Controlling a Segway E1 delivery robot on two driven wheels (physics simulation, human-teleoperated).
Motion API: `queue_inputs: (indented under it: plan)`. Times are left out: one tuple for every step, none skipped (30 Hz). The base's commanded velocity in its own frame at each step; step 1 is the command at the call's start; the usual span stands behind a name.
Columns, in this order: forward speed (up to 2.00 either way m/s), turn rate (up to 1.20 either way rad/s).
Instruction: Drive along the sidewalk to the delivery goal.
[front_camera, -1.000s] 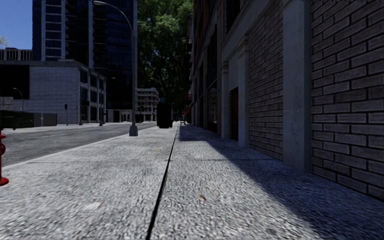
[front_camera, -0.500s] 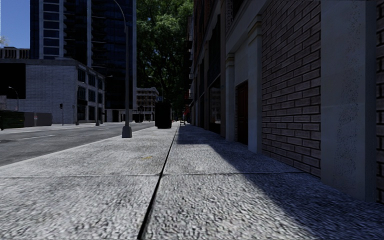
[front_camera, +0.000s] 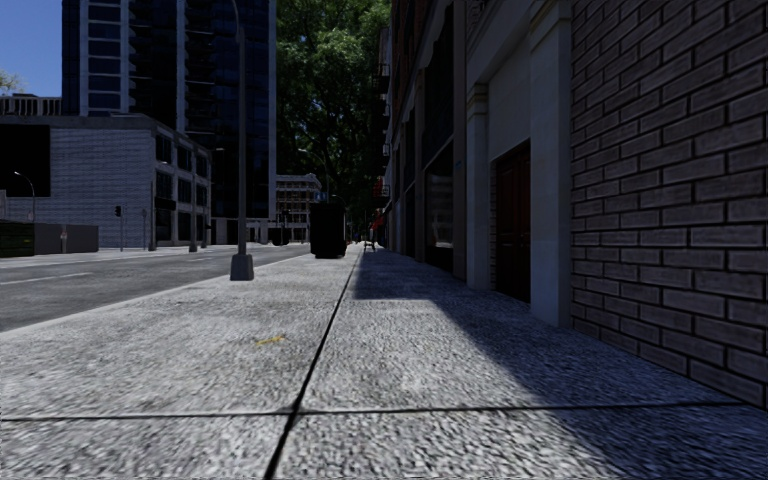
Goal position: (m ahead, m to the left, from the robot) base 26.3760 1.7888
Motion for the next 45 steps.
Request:
queue_inputs:
  plan:
    - [2.00, 0.21]
    - [2.00, 0.52]
    - [2.00, 0.54]
    - [2.00, 0.53]
    - [2.00, 0.07]
    - [2.00, 0.07]
    - [2.00, 0.00]
    - [2.00, 0.00]
    - [2.00, 0.00]
    - [2.00, 0.00]
    - [2.00, 0.00]
    - [2.00, 0.00]
    - [2.00, 0.00]
    - [2.00, 0.00]
    - [2.00, 0.00]
    - [2.00, 0.00]
    - [2.00, 0.00]
    - [2.00, 0.00]
    - [2.00, 0.00]
    - [2.00, 0.00]
    - [2.00, 0.00]
    - [2.00, 0.00]
    - [2.00, 0.00]
    - [2.00, 0.00]
    - [2.00, 0.00]
    - [2.00, 0.00]
    - [2.00, 0.00]
    - [2.00, 0.00]
    - [2.00, 0.00]
    - [2.00, 0.00]
    - [2.00, 0.00]
    - [2.00, 0.00]
    - [2.00, 0.00]
    - [2.00, 0.00]
    - [2.00, 0.00]
    - [2.00, 0.00]
    - [2.00, 0.00]
    - [2.00, 0.00]
    - [2.00, 0.00]
    - [2.00, 0.00]
    - [2.00, 0.00]
    - [2.00, 0.00]
    - [2.00, 0.00]
    - [2.00, 0.00]
    - [2.00, 0.00]
